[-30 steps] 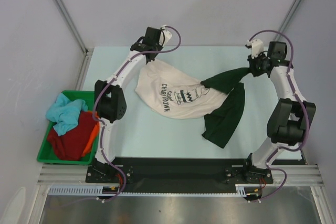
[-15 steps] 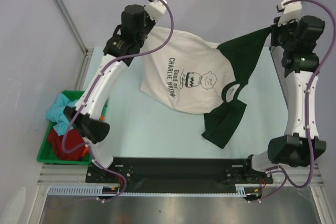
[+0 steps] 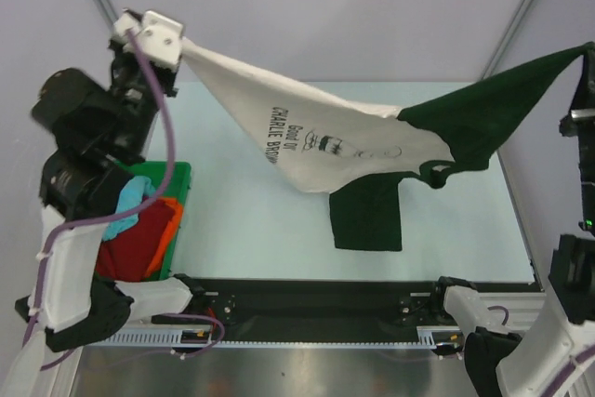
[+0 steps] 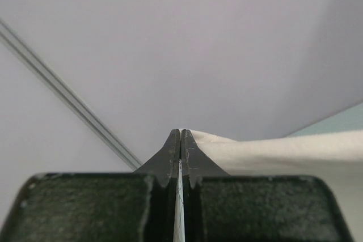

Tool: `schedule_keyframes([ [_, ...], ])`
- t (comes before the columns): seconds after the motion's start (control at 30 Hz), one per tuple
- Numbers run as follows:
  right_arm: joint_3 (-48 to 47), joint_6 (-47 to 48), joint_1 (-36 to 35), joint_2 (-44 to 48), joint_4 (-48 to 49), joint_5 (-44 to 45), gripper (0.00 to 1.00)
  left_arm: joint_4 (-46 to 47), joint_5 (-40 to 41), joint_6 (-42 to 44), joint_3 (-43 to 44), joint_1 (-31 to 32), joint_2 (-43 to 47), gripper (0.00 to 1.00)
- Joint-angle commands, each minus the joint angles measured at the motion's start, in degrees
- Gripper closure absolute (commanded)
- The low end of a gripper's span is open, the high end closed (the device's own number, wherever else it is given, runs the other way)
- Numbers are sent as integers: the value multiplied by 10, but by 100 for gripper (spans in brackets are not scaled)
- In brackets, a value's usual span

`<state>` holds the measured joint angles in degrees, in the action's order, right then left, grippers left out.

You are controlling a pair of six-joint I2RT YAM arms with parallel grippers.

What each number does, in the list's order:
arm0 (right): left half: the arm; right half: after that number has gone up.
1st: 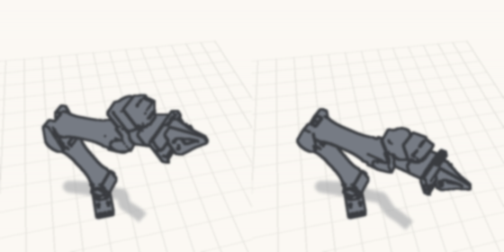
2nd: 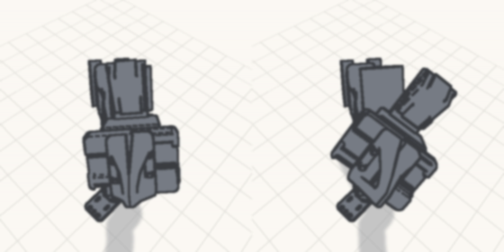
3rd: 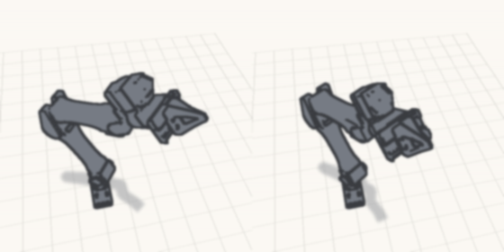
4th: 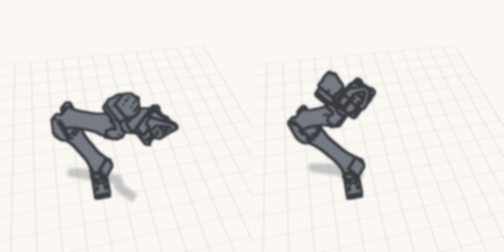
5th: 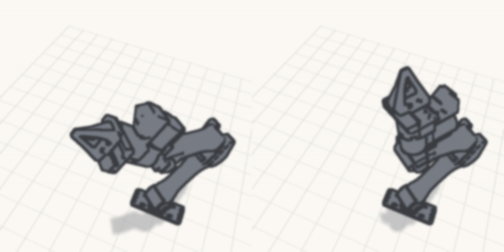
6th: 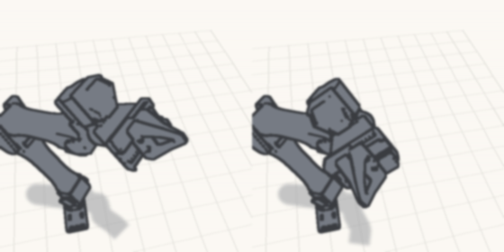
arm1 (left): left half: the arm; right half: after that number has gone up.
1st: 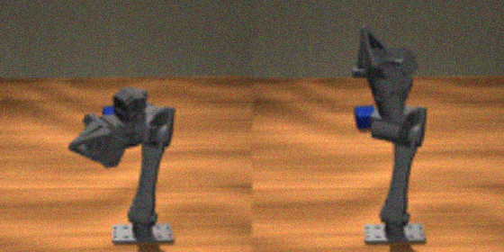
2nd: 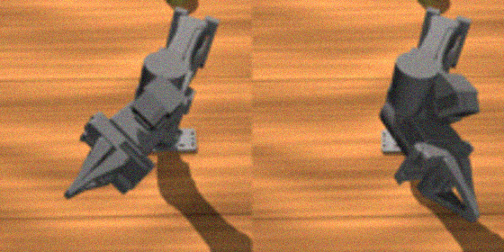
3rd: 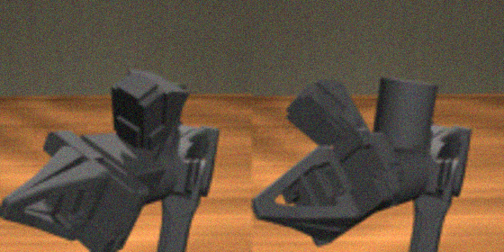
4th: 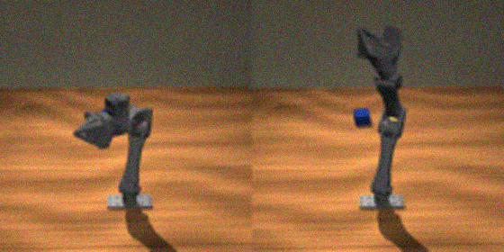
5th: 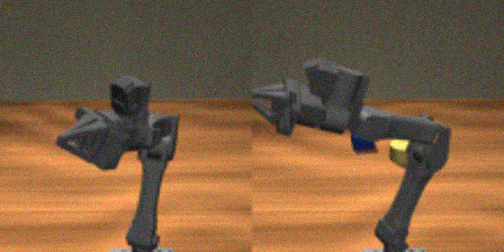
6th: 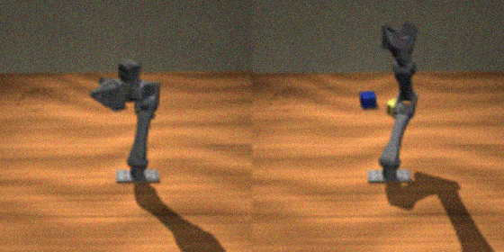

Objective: Fold and stack the t-shirts
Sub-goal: Flatten the tshirt out

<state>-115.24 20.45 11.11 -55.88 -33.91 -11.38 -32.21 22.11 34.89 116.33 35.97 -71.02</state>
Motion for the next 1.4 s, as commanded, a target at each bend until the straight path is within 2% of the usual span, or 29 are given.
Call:
schedule_keyframes([
  [0.0, -54, 33, 2, -8, -12, 39, 100, -8, -4, 28, 10, -4, 33, 99],
  [0.17, -139, 47, 2, -57, 31, 57, 100, -16, -17, 47, 22, -11, 44, 100],
  [0.33, -133, 71, 2, -106, 105, 62, 100, 0, -7, 69, -35, -11, 41, 100],
  [0.53, -90, 90, 2, -209, 200, 46, 100, 34, -18, 66, -137, -31, 10, 99],
  [0.63, -63, 72, 2, -277, 221, 36, 100, 69, -50, 50, -184, -68, -23, 99],
  [0.8, 40, 71, -8, -373, 285, 33, 100, 112, -75, 32, -222, -135, -140, 100],
  [0.93, 35, 70, -11, -455, 302, 36, 100, 163, -73, 36, -197, -144, -220, 100],
  [1.03, -39, 67, -11, -524, 299, 57, 100, 152, -72, 26, -132, -144, -273, 99],
  [1.17, -197, 52, -11, -564, 252, 65, 100, 99, -72, 2, -19, -143, -308, 99],
  [1.23, -219, 46, -11, -555, 245, 65, 100, 70, -87, -4, 26, -136, -303, 100],
  [1.37, -200, 40, -13, -474, 244, 58, 100, 52, -81, -18, 41, -103, -246, 100],
])
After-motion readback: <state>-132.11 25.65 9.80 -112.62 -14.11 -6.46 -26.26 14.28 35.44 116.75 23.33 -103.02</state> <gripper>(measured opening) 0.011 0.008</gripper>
